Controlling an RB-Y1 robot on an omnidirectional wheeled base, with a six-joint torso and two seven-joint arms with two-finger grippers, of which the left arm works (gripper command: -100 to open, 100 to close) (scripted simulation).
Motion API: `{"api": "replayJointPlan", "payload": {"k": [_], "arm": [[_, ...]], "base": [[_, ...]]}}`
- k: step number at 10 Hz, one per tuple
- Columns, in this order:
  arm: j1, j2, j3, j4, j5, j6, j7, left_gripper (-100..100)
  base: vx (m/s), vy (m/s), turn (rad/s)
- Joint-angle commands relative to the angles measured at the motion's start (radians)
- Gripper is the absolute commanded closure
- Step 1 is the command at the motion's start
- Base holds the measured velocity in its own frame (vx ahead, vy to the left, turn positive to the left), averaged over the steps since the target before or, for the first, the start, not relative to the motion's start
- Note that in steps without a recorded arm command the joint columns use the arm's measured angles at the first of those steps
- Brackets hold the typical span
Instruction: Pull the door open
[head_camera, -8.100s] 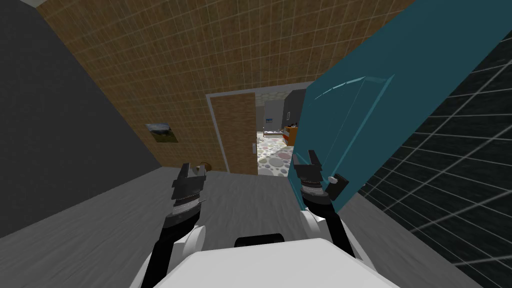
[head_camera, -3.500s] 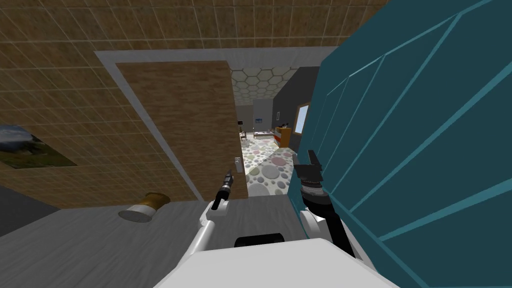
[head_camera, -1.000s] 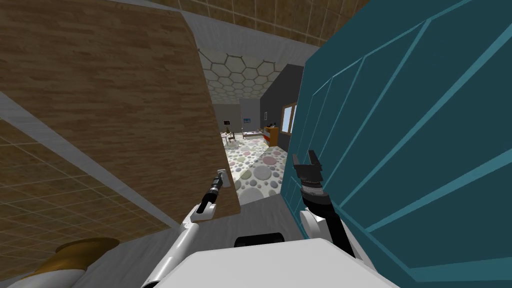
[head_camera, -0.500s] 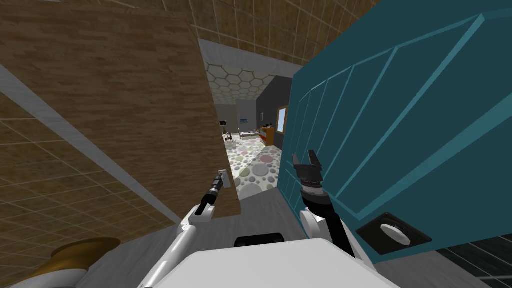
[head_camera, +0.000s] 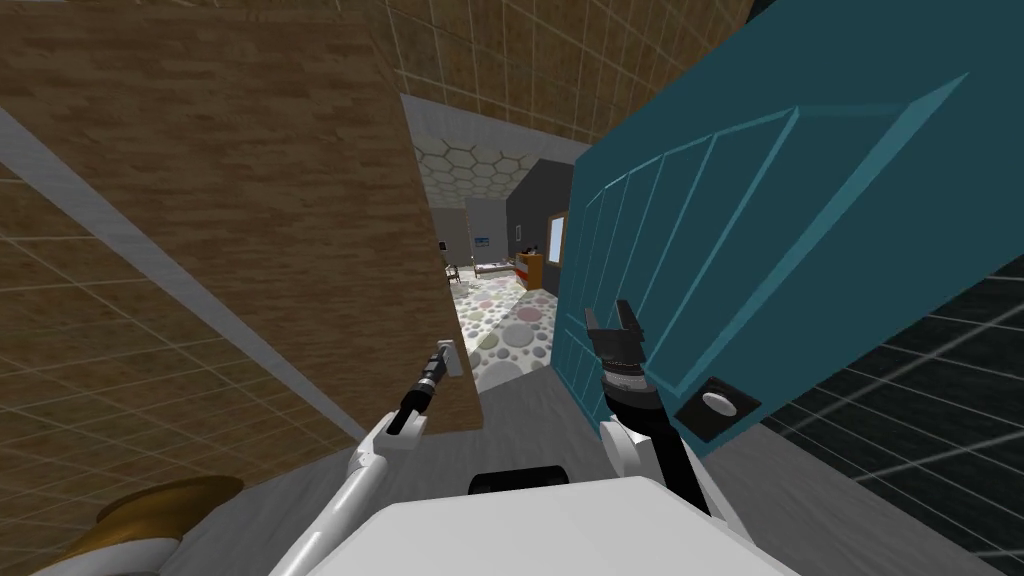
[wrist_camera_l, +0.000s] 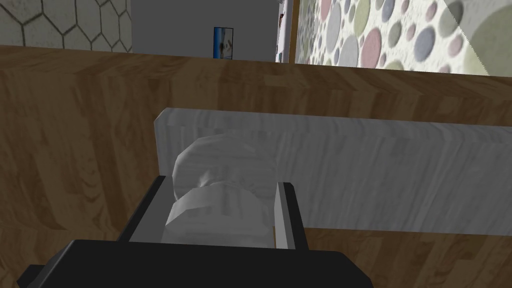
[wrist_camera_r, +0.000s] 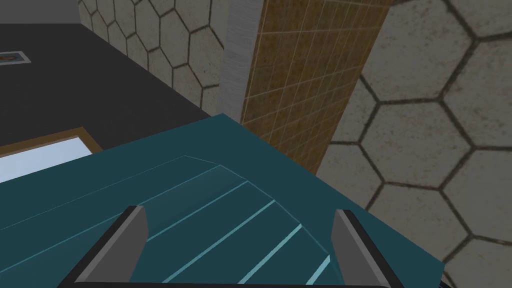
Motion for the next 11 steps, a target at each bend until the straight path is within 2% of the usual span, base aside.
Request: {"api": "replayJointPlan", "payload": {"k": [1,5,6,7,8,11], "arm": [[0.015,0.017,-0.022,-0.011,-0.002,-0.010,0.020,100],[0.041,0.058,-0.068,-0.040,-0.006,-0.031,0.065,100],[0.037,0.050,-0.063,-0.035,-0.006,-0.026,0.056,100],[0.058,0.076,-0.087,-0.050,-0.009,-0.048,0.082,100],[0.063,0.083,-0.093,-0.053,-0.009,-0.053,0.088,100],[0.093,0.130,-0.127,-0.079,-0.012,-0.090,0.128,100]], "base": [[-0.214,0.110,-0.105],[-0.226,0.116,-0.105],[-0.117,0.044,-0.037],[-0.182,0.082,-0.111],[-0.235,0.109,-0.115],[-0.190,0.115,-0.100]]}}
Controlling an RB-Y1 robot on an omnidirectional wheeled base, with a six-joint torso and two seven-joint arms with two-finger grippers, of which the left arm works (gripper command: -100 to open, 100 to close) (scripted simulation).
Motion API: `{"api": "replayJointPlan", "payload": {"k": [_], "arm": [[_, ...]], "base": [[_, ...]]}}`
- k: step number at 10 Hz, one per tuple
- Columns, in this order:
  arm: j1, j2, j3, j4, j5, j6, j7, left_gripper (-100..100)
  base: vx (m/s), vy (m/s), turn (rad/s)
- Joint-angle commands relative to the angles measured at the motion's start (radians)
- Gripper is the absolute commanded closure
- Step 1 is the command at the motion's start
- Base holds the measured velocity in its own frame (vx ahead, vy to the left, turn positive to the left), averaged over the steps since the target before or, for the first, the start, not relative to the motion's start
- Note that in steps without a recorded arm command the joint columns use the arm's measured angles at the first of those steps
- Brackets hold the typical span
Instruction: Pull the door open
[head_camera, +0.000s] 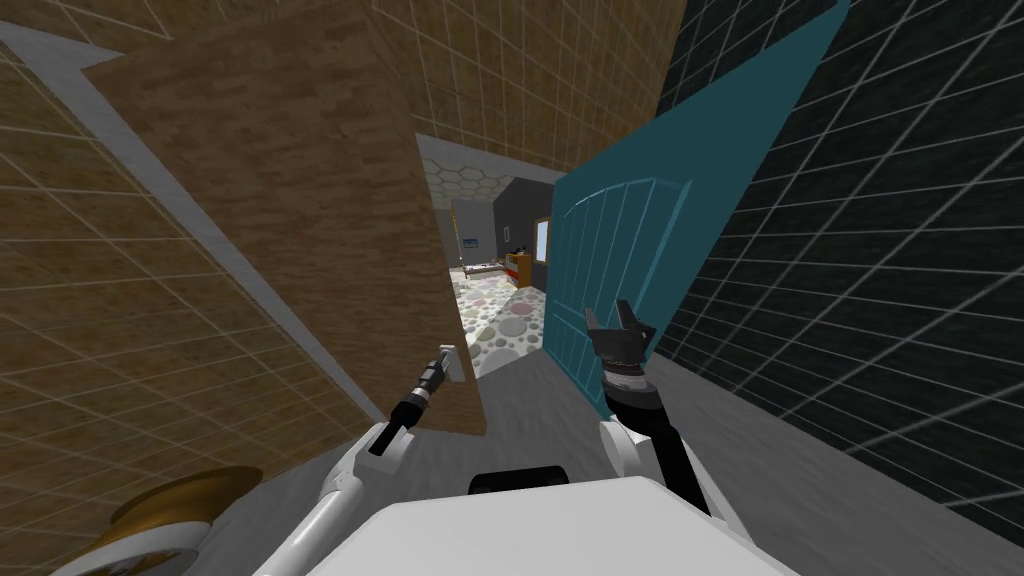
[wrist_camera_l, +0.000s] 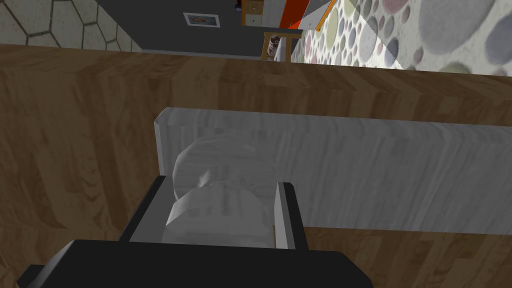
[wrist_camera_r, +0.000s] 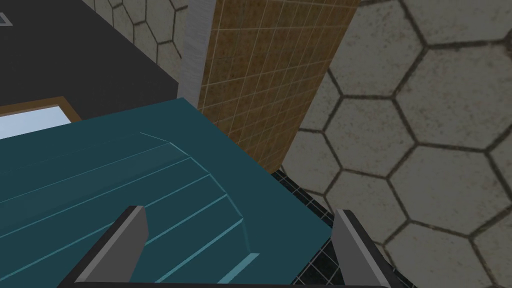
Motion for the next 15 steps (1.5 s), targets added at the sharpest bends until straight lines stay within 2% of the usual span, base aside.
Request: {"api": "replayJointPlan", "payload": {"k": [1,3,4,5,6,9,12,13,15], "arm": [[0.016,0.025,-0.018,-0.012,-0.002,-0.022,0.022,100],[0.034,0.052,-0.037,-0.026,-0.004,-0.043,0.045,100],[0.027,0.040,-0.036,-0.021,-0.004,-0.037,0.037,100],[0.044,0.063,-0.051,-0.023,-0.007,-0.066,0.056,100],[0.048,0.071,-0.054,-0.024,-0.007,-0.074,0.061,100],[0.075,0.120,-0.076,-0.031,-0.010,-0.130,0.096,100],[0.093,0.154,-0.091,-0.036,-0.011,-0.169,0.121,100],[0.088,0.143,-0.091,-0.033,-0.012,-0.159,0.113,100],[0.103,0.162,-0.100,-0.031,-0.007,-0.185,0.121,100]], "base": [[-0.191,0.136,-0.108],[-0.186,0.131,-0.082],[-0.091,0.051,-0.030],[-0.152,0.068,-0.116],[-0.206,0.102,-0.122],[-0.185,0.124,-0.117],[-0.180,0.121,-0.081],[-0.075,0.050,-0.017],[-0.138,0.127,-0.192]]}}
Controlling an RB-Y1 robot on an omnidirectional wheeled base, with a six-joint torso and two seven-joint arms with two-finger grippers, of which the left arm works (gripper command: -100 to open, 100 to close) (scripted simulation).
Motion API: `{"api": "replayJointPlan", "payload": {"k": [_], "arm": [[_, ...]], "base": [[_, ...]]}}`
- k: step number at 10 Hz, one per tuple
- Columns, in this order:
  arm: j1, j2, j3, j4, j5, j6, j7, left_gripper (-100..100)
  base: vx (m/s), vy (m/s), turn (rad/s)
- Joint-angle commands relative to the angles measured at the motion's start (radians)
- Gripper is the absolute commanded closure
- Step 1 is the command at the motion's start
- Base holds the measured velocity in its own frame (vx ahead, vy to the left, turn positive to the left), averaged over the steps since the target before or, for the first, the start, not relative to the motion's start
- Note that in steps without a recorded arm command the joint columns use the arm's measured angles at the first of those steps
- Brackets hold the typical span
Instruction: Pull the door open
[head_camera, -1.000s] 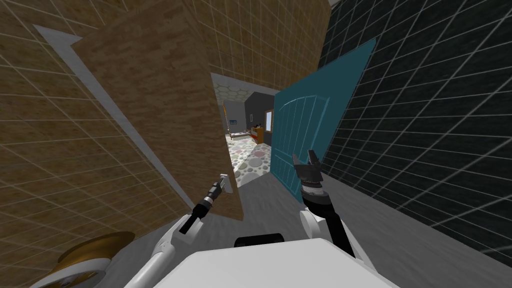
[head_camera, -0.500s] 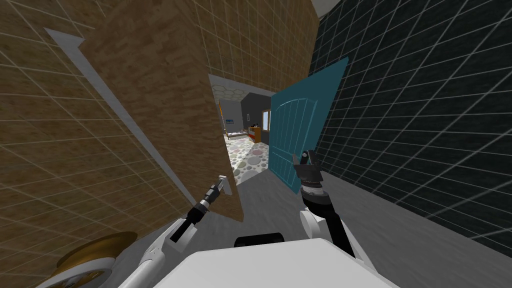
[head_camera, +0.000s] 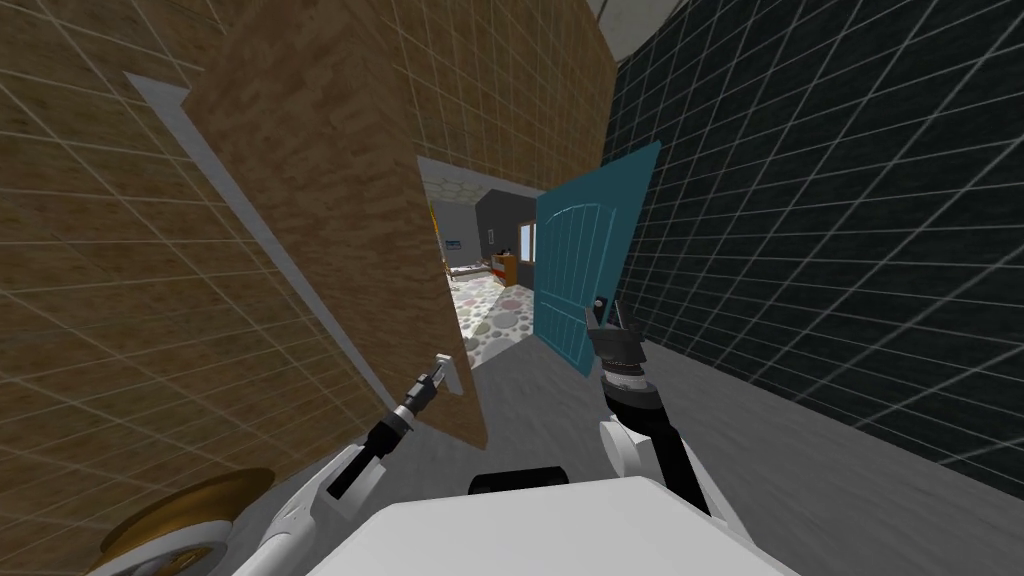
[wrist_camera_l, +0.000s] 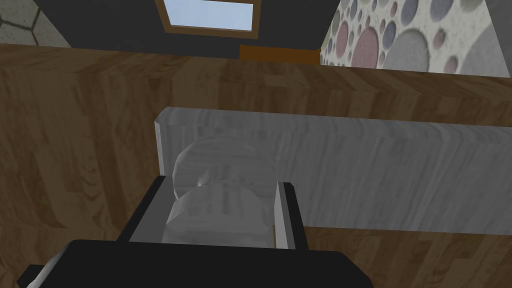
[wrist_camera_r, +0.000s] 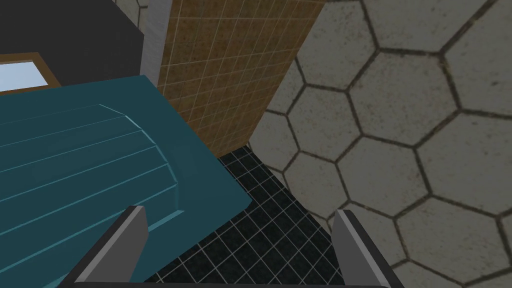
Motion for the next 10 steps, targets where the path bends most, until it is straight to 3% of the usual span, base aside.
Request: {"api": "replayJointPlan", "payload": {"k": [1,9,10], "arm": [[0.006,0.013,-0.003,0.001,0.004,-0.018,0.004,100],[0.040,0.069,-0.019,0.002,0.023,-0.088,0.022,100],[0.040,0.064,-0.022,0.002,0.020,-0.081,0.020,100]], "base": [[-0.174,0.137,-0.187],[-0.184,0.122,-0.135],[-0.061,0.044,-0.029]]}}
